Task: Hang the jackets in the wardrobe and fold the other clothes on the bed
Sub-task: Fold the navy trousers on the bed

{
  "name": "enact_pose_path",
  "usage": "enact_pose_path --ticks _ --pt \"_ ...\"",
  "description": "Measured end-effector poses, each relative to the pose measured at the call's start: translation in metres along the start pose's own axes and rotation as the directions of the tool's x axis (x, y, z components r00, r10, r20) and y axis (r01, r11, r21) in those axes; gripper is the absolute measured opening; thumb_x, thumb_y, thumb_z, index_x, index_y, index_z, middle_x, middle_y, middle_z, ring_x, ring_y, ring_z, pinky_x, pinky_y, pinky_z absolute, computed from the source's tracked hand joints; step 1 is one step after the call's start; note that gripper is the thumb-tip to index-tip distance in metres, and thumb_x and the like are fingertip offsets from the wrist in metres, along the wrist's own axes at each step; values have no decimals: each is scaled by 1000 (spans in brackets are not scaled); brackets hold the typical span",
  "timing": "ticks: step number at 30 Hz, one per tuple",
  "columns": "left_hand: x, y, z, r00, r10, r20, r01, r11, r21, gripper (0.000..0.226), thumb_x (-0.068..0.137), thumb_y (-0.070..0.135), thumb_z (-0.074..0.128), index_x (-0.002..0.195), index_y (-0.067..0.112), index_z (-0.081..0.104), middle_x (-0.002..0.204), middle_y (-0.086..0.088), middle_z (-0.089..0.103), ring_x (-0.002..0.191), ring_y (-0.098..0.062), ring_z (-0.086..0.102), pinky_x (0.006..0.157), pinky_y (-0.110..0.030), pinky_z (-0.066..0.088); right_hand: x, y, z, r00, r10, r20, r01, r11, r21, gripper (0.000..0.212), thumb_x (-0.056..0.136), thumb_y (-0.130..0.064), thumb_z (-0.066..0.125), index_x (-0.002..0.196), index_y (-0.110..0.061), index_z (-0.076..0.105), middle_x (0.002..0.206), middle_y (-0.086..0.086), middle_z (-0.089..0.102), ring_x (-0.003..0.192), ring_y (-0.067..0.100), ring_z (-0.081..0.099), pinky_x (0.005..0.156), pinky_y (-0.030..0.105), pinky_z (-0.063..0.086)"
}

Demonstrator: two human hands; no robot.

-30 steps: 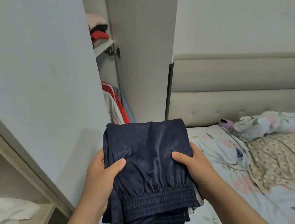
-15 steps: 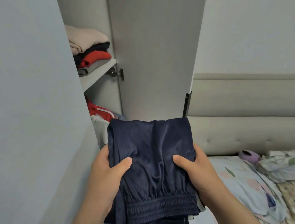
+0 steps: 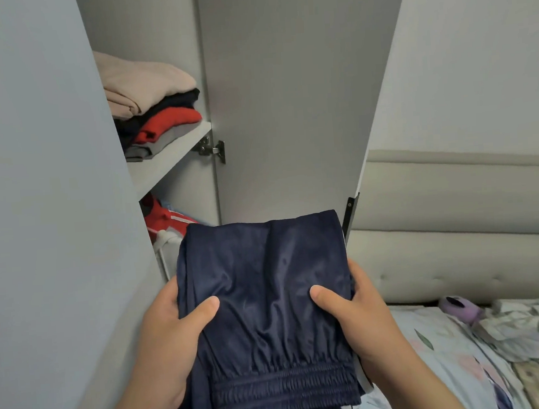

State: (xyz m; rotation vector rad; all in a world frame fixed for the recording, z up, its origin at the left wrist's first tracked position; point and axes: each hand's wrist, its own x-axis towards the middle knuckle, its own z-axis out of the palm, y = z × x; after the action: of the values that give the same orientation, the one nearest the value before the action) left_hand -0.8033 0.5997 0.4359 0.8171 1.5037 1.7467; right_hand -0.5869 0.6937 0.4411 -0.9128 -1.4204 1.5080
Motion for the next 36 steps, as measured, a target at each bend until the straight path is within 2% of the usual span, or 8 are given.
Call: enact_pose_path --ticks 10,19,22,24,26,29,32,36 --pt "5 7 7 996 87 21 -86 995 -44 46 90 1 63 104 45 70 102 11 75 92 -10 72 77 -34 57 -3 -19 0 996 -79 -46 78 996 -33 42 75 -22 74 107 -46 64 107 -11 74 94 13 73 68 21 58" --pt "22 20 3 977 205 -58 -207 978 -20 54 90 5 66 117 51 63 113 12 72 102 -11 69 87 -41 54 45 -28 8 987 -136 84 137 991 -6 45 81 -18 71 121 -36 62 114 -3 72 100 21 72 74 28 59" --pt "39 28 10 972 234 -25 -233 972 21 60 72 18 82 118 51 61 113 10 72 101 -14 70 82 -41 58 74 -30 11 976 -173 130 175 984 -5 47 80 -22 70 123 -40 60 116 -6 71 102 19 71 76 27 59" --pt "52 33 18 972 235 28 -237 967 94 83 55 30 87 126 56 53 119 14 68 104 -14 69 80 -37 58 95 -32 8 968 -196 157 199 980 -2 50 82 -22 71 127 -39 58 117 -6 71 103 18 71 77 26 59" --pt "67 39 26 967 250 57 -255 959 121 99 50 33 89 135 57 44 128 15 63 112 -16 66 87 -43 56 120 -38 2 958 -224 177 224 974 16 52 86 -17 73 130 -40 56 119 -7 70 104 17 70 78 25 59" --pt "92 52 39 938 345 21 -344 926 157 101 49 32 87 138 54 43 132 15 62 118 -13 63 95 -45 50 157 -50 -4 937 -268 225 252 963 96 58 76 -22 78 126 -46 59 120 -8 70 107 15 70 78 22 57" --pt "117 67 43 891 451 -42 -436 880 190 101 47 28 84 138 47 46 130 12 64 119 -10 62 96 -36 51 191 -61 0 904 -317 288 285 947 148 65 64 -30 76 123 -52 60 121 -14 69 110 7 67 80 20 56" --pt "138 83 47 841 531 -107 -490 830 265 103 49 7 82 143 28 45 126 13 66 116 -7 62 88 -16 50 230 -75 9 857 -348 380 317 938 144 64 79 -16 70 132 -47 53 122 -18 68 110 1 65 86 17 52"
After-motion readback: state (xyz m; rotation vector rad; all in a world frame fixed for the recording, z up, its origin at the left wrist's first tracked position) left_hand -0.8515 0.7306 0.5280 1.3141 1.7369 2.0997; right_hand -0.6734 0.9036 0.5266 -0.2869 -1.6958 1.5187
